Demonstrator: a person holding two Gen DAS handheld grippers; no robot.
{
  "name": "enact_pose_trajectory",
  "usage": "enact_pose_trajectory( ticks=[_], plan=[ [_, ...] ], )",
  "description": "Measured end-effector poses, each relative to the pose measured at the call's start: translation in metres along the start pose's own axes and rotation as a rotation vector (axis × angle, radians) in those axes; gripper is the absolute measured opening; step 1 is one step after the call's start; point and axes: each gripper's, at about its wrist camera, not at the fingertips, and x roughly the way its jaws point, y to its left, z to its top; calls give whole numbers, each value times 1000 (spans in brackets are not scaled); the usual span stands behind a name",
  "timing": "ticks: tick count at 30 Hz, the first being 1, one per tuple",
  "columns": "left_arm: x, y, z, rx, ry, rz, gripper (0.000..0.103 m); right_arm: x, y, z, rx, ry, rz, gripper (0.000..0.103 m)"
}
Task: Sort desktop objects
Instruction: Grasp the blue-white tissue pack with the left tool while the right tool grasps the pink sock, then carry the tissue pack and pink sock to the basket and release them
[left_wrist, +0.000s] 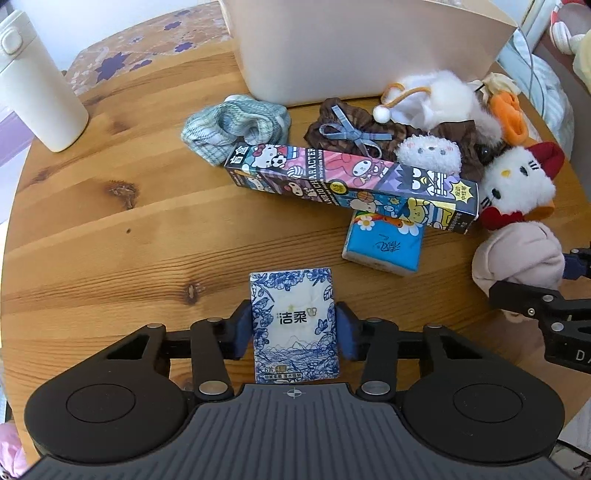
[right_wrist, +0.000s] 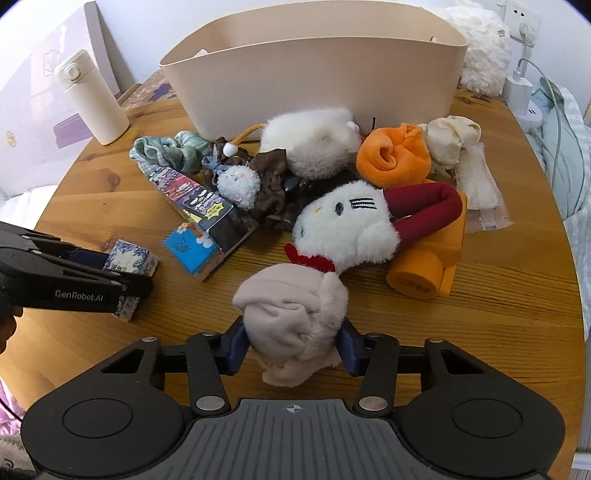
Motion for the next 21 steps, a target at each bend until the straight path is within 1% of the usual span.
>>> enact_pose_trajectory(
  ticks=[3,7,9,11,14,18,21],
  plan=[
    [-1,0,-1,0,8,3,47,-4,0,-1,-16,-7,13,40],
    [-10,0,-5,0,-19,-7,47,-8,-5,-2,-16,-14,24,40],
    [-17,4,-4,-24,-41,-30,47,-13,-9,-2,-7,-26,34,40],
    [-26,5,-1,-39,-65,-35,47,-22,-11,-1,-6,-46,48,40],
    [-39,3,7,-26,-113,-31,47,-38,-14,5,-38,-85,61,40],
    [-55,3,22,-31,-182,-32,47,-61,-21,20,-63,-146,69,40],
    [-68,2,35,-24,-220,-33,47,-76,-27,36,-84,-192,65,40]
  ],
)
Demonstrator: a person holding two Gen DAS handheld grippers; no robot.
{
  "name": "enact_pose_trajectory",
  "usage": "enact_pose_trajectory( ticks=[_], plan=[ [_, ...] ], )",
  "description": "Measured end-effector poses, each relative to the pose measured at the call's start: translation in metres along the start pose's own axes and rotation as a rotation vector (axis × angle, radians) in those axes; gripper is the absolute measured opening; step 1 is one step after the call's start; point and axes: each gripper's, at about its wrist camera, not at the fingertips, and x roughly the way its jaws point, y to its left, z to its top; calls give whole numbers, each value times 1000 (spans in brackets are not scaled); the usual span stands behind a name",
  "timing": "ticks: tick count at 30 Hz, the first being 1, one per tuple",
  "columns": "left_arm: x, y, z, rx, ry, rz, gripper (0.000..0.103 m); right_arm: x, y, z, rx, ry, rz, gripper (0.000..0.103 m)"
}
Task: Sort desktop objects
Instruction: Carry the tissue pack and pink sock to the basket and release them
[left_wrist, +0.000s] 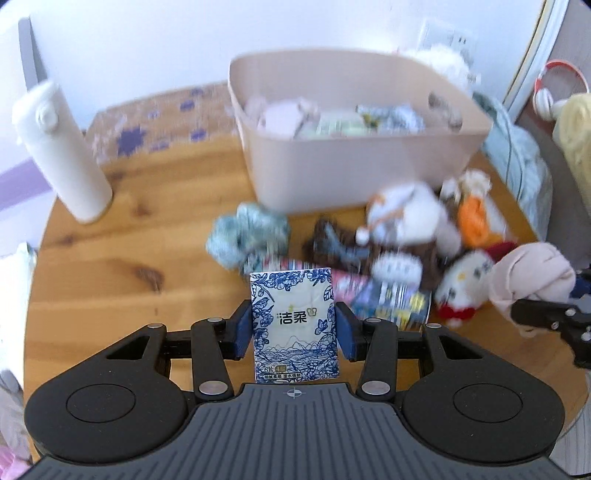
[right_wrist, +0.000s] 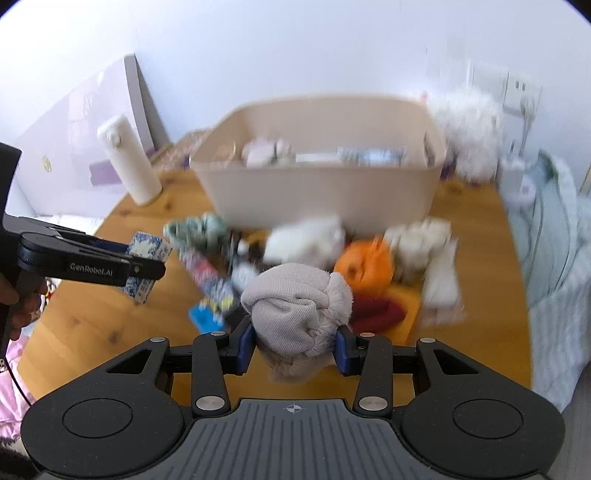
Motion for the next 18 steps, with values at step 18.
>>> enact_pose_trajectory(
  ticks=[18],
  plan=[
    [8,-7,141,62,-151,66,47,15,-63,134,-52,-122,-91,40]
  ],
)
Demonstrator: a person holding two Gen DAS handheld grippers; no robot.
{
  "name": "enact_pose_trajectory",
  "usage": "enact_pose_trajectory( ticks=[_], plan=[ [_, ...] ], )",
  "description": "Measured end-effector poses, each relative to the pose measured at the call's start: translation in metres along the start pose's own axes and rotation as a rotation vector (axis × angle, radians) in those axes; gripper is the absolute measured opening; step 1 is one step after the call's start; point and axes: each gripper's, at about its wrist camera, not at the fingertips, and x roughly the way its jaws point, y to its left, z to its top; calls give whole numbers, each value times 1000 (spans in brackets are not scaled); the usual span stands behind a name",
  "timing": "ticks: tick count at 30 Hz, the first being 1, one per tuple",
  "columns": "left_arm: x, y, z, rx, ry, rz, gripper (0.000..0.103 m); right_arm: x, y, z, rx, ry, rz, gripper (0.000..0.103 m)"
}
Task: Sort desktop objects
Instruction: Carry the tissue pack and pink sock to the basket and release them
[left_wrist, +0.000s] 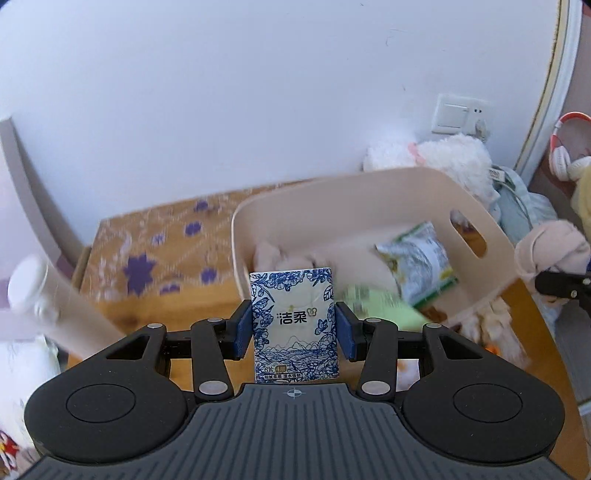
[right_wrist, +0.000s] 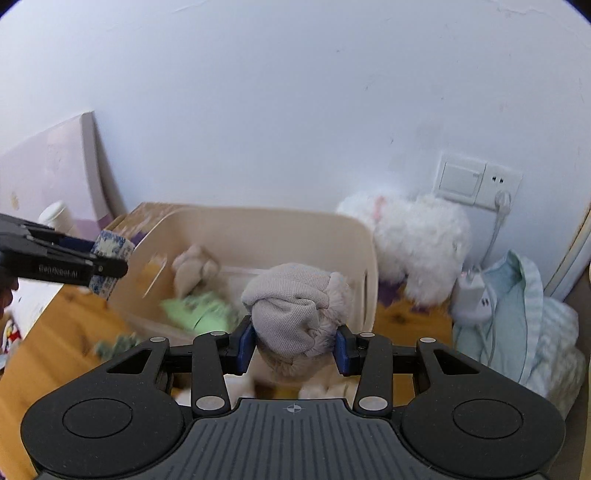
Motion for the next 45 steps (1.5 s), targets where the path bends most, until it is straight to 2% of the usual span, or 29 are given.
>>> enact_pose_trajectory(
  ticks=[4,8,16,19,23,24,27,30,34,39,45],
  plan=[
    [24,-6,21,12,21,27,47,22,-7,18,3,4,-7,40],
    [47,-13,28,12,58,42,47,48,-7,28,0,32,-14,40],
    [77,-37,23,36,113,35,47,92,-1,17,-6,117,-15,40],
    [82,-44,18,58,123,11,47,99,-3,10,9,125,-22,41],
    [84,-51,13,69,115,25,47,102,-6,5,5,138,-27,41],
    [84,-51,13,67,114,18,50,101,-7,5,5,137,-27,46],
    [82,-52,13,83,108,-9,71,94,-11,5,13,117,-16,62],
    [77,-50,13,98,87,5,76,85,-15,6,-4,91,-12,83],
    [70,-42,11,88,80,-1,77,69,-21,7,-11,60,-8,87],
    [51,-31,6,142,37,-27,78,42,-33,4,-5,5,8,99],
    [26,-6,-1,189,12,-41,79,18,-58,-9,6,-42,-32,103]
  ],
)
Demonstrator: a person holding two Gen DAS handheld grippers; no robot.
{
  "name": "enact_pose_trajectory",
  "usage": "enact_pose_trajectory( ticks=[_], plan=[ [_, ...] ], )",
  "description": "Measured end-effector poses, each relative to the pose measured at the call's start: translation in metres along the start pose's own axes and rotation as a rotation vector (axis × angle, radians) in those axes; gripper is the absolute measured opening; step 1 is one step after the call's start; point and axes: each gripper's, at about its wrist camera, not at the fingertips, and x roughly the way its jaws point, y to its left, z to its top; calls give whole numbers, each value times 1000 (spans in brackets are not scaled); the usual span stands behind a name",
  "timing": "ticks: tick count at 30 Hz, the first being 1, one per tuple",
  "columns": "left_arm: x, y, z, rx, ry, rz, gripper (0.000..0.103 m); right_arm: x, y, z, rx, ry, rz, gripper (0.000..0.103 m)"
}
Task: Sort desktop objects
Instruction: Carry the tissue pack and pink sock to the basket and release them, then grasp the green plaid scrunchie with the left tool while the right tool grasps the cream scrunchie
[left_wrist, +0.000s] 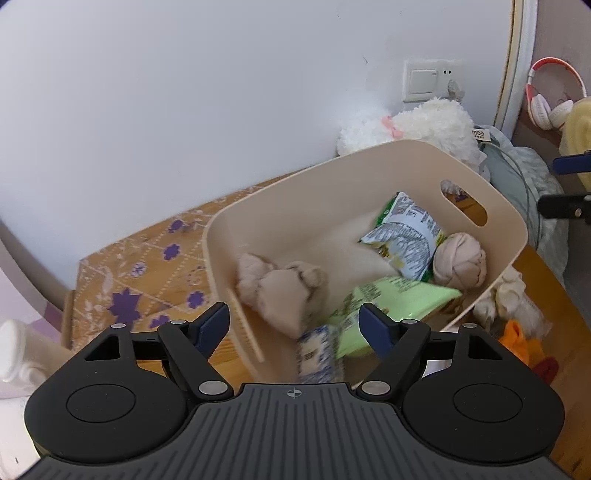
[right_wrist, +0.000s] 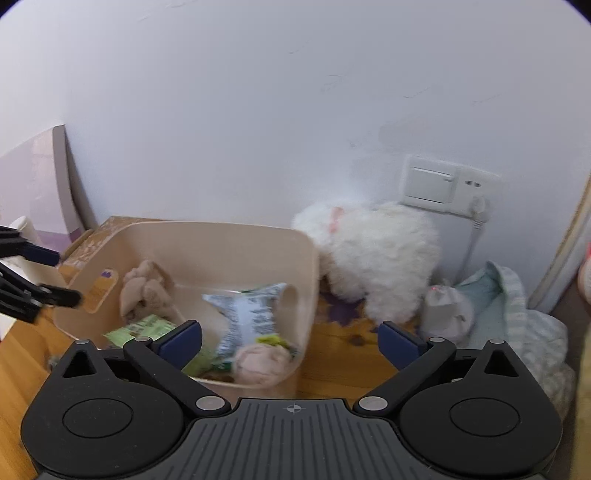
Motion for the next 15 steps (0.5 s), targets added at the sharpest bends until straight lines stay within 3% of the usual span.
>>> enact_pose_trajectory(
  ticks=[8,15],
  plan=[
    [-16,23,-21,-7,24,26,81,-1,-32,-28,30,63,-65,103],
    [-2,26,-50,-27,132,-1,81,6,-35,-56,15,126,-66,103]
  ],
)
